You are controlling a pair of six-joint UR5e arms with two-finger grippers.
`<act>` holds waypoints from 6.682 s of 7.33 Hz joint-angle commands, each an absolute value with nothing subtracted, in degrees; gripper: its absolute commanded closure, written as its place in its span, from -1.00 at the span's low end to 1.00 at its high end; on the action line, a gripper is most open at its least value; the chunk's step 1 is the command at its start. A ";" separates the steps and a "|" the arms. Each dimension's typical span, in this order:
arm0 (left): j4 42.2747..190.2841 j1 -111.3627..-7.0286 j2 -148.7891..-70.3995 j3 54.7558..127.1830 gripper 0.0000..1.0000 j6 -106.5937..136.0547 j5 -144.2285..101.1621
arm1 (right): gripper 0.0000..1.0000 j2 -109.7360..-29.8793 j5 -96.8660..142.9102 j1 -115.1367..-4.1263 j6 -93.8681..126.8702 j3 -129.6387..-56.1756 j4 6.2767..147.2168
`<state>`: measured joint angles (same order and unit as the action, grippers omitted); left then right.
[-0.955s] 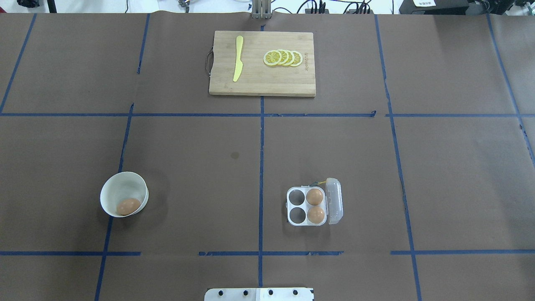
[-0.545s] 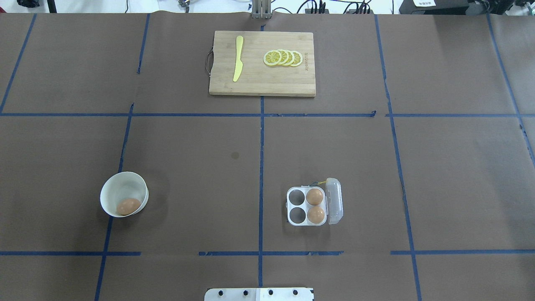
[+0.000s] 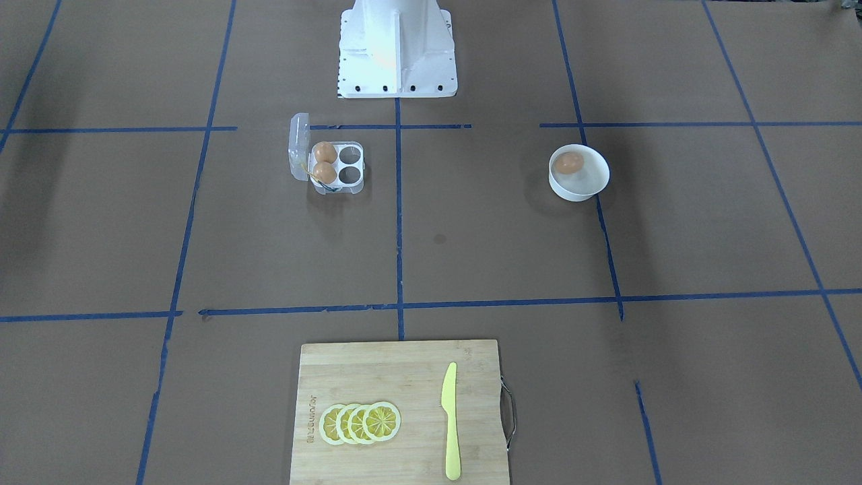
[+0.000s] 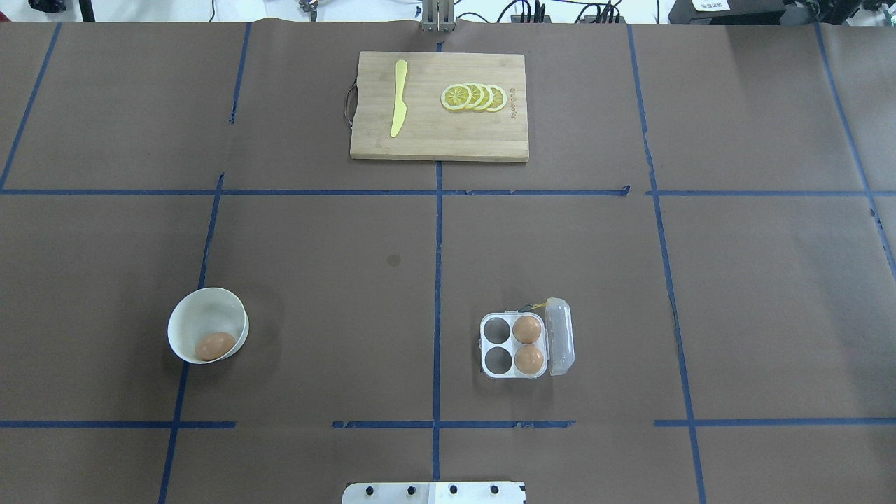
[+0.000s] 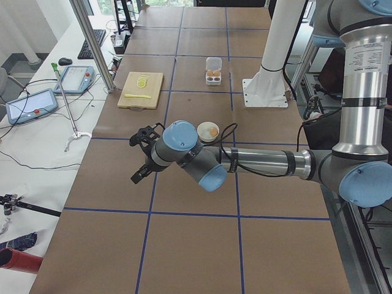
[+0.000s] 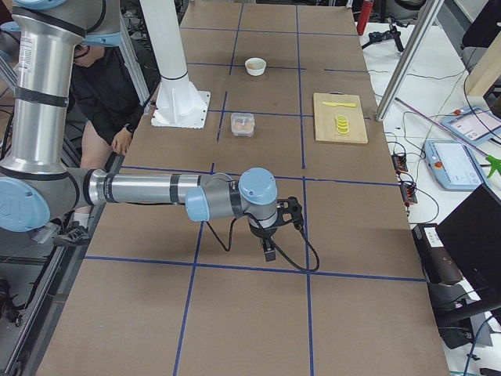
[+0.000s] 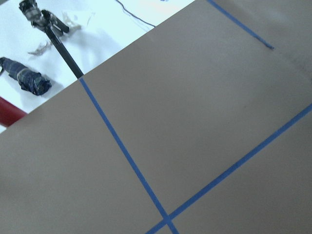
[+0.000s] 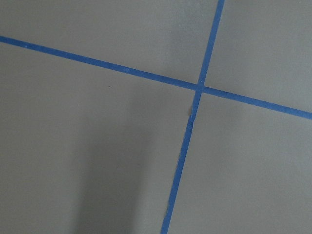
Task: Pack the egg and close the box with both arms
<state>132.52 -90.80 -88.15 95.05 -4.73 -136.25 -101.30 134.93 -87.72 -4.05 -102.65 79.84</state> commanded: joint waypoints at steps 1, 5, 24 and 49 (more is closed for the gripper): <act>140.48 -86.95 -88.42 96.14 -1.00 -2.46 -137.99 | -1.00 -101.25 135.70 -87.71 -4.04 -102.83 79.80; 144.67 -66.49 -86.49 103.86 -1.00 15.35 -138.54 | -1.00 -101.51 135.79 -87.71 -4.04 -102.75 79.80; 142.56 -31.03 -84.55 105.73 -0.27 24.87 -113.47 | -1.00 -101.43 135.70 -87.80 -4.13 -102.48 79.80; 154.69 -21.82 -118.98 91.60 1.00 9.96 -94.49 | -1.00 -101.34 135.53 -87.98 -3.08 -102.48 79.80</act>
<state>154.10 -25.33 -115.61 94.58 12.93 -95.60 -101.30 135.60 -87.92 -3.10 -102.48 79.80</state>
